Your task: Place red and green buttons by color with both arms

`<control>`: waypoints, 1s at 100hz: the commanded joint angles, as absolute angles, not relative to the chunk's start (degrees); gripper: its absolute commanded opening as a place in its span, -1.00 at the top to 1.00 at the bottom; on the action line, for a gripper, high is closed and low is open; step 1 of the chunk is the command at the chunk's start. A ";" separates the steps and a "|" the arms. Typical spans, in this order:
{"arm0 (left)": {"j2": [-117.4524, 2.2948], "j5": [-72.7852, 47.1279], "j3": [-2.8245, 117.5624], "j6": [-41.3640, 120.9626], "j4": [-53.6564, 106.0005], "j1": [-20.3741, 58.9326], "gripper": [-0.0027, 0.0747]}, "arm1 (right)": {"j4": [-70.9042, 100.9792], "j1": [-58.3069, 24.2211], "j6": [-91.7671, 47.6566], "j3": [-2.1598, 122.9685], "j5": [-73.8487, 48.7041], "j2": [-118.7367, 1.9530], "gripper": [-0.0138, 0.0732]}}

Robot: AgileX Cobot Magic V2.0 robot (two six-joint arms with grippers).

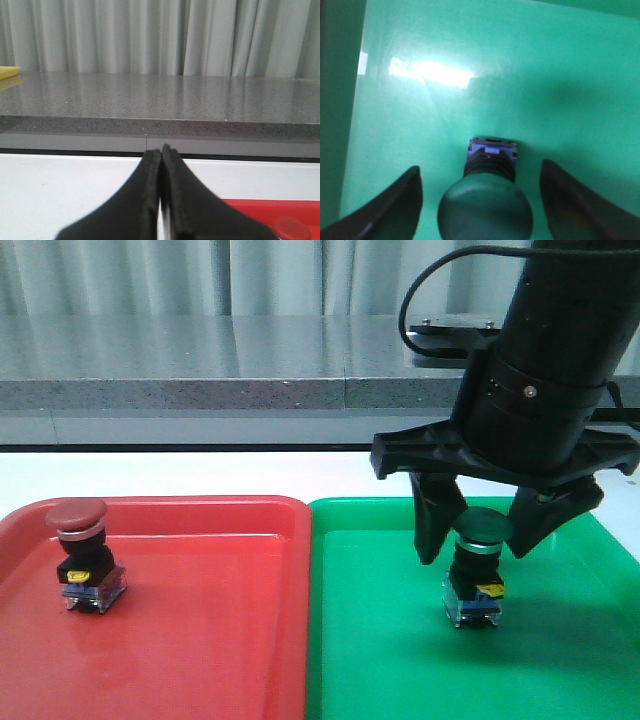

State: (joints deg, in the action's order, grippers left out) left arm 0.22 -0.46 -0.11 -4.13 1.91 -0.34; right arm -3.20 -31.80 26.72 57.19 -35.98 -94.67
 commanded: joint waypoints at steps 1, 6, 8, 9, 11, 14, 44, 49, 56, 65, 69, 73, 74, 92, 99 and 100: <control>2.07 4.31 -0.84 -4.60 2.36 -0.27 0.98 | -3.66 -31.80 26.82 58.36 -34.27 -92.51 -0.76; 2.07 4.31 -0.84 -4.60 2.36 -0.27 0.98 | -3.66 -31.80 26.82 58.36 -34.27 -91.94 -0.76; 2.07 4.31 -0.84 -4.60 2.36 -0.27 0.98 | -3.66 -31.80 26.82 58.36 -34.27 -91.71 -0.76; 2.07 4.31 -0.84 -4.60 2.36 -0.27 0.98 | -3.66 -31.73 26.76 58.36 -34.27 -91.44 -0.76; 2.07 4.31 -0.84 -4.60 2.36 -0.27 0.98 | -3.66 -31.67 26.76 58.43 -34.27 -90.92 -0.76; 2.07 4.31 -0.84 -4.60 2.36 -0.27 0.98 | -3.56 -31.49 26.69 58.43 -34.27 -90.19 -0.76; 2.07 4.31 -0.84 -4.60 2.36 -0.27 0.98 | 0.75 -22.10 18.12 58.43 -35.10 -76.67 -0.61; 2.07 4.31 -0.84 -4.60 2.36 -0.27 0.98 | 0.82 -19.55 15.57 58.43 -35.76 -74.73 -0.52; 2.07 4.31 -0.84 -4.60 2.36 -0.27 0.98 | 0.82 -15.73 11.61 58.43 -36.91 -72.56 -0.35; 2.07 4.31 -0.84 -4.60 2.36 -0.27 0.98 | 0.82 -10.56 8.78 58.43 -38.96 -70.42 -0.11; 2.07 4.31 -0.84 -4.60 2.36 -0.27 0.98 | 0.82 -8.34 8.18 58.43 -39.89 -69.67 0.00; 2.07 4.31 -0.84 -4.60 2.36 -0.27 0.98 | 0.82 -6.61 7.64 58.21 -40.33 -68.67 0.14; 2.07 4.31 -0.84 -4.60 2.36 -0.27 0.98 | 0.82 -5.97 7.64 58.09 -40.39 -68.33 0.18; 2.07 4.31 -0.84 -4.60 2.36 -0.27 0.98 | 0.00 -0.15 6.98 54.02 -38.91 -63.15 0.74; 2.07 4.31 -0.84 -4.60 2.36 -0.27 0.98 | -1.90 0.80 6.73 51.87 -37.71 -61.13 0.83; 2.07 4.31 -0.84 -4.60 2.36 -0.27 0.98 | -2.17 0.87 6.66 51.50 -37.42 -60.74 0.82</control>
State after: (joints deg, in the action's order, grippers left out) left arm 0.22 -0.46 -0.11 -4.13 1.91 -0.34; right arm 0.00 -0.39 7.91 52.26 -41.47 -64.40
